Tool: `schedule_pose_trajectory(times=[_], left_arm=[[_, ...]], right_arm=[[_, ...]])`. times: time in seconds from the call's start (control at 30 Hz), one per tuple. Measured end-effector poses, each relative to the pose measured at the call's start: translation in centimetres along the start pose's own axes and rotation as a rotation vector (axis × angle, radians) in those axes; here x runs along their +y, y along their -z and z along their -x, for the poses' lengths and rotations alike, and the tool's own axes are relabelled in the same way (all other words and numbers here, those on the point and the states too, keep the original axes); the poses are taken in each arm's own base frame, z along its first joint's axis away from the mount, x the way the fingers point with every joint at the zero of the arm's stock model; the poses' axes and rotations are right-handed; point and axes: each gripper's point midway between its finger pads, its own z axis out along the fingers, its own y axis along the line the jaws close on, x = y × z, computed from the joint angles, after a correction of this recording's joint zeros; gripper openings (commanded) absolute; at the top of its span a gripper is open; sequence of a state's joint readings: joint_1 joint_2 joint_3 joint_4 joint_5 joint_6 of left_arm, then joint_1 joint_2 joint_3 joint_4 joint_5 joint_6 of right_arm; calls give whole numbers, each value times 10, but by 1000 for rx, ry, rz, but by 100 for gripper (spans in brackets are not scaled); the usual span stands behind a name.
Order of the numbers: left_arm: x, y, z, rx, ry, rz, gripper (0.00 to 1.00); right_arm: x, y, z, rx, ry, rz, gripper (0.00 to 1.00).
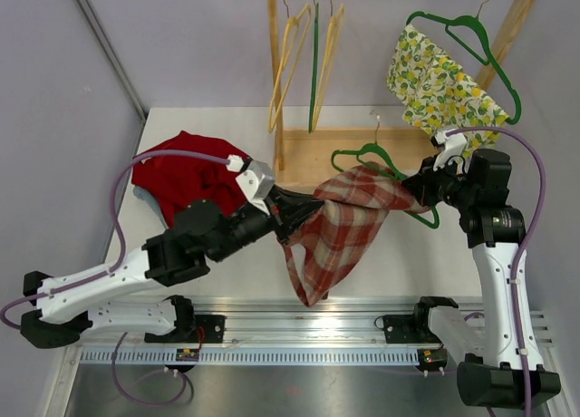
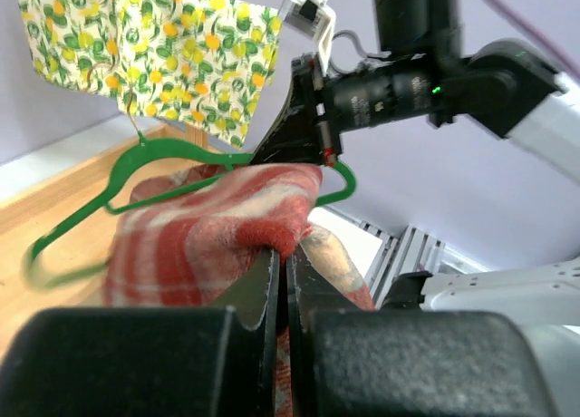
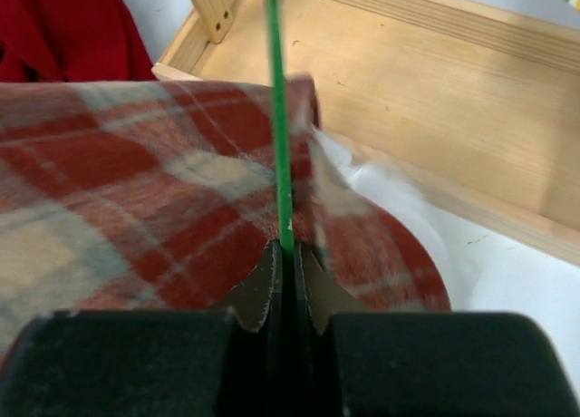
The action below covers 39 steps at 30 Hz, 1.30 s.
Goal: Remove the skirt from the hanger
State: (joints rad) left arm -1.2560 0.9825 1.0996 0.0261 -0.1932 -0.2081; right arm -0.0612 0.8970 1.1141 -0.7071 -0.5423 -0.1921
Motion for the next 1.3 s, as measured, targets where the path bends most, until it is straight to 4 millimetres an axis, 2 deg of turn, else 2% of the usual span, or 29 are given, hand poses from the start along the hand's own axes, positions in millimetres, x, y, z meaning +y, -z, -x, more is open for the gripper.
schedule_pose_trajectory(times=[0.1, 0.2, 0.3, 0.47, 0.57, 0.63, 0.77, 0.93, 0.97, 1.07, 1.1, 1.17, 1.2, 1.3], left_arm=[[-2, 14, 16, -20, 0, -16, 0], [-6, 27, 35, -56, -2, -33, 0], [-6, 42, 58, -113, -5, -42, 0], [1, 49, 67, -150, -18, -10, 0], [7, 36, 48, -119, -38, 25, 0], [11, 21, 25, -68, -60, 44, 0], [20, -10, -35, 65, -103, 74, 0], [33, -22, -104, 205, -136, 93, 0], [35, -22, -114, 221, -138, 94, 2], [39, -24, -140, 260, -149, 85, 45], [38, -23, -147, 271, -147, 76, 66], [39, -20, -158, 293, -150, 61, 76], [38, -18, -163, 302, -151, 50, 85], [38, -6, -170, 315, -167, 20, 93]], right_arm=[[-12, -5, -1, -3, 13, -38, 0], [-20, -10, -10, 23, 10, -55, 0], [-37, -13, -20, 52, 6, -118, 0], [-41, -14, -20, 53, 15, -125, 0], [-37, -14, -19, 47, 20, -103, 0], [-33, -13, -18, 39, 26, -87, 0], [-26, -6, -13, 24, 41, -67, 0], [-20, 8, 9, -14, 70, -71, 0], [-18, 11, 15, -24, 77, -73, 0], [-14, 23, 38, -63, 102, -80, 0], [-13, 27, 47, -81, 113, -83, 0], [-12, 32, 63, -108, 130, -85, 0], [-11, 34, 72, -122, 138, -85, 0], [-10, 38, 97, -158, 153, -81, 0]])
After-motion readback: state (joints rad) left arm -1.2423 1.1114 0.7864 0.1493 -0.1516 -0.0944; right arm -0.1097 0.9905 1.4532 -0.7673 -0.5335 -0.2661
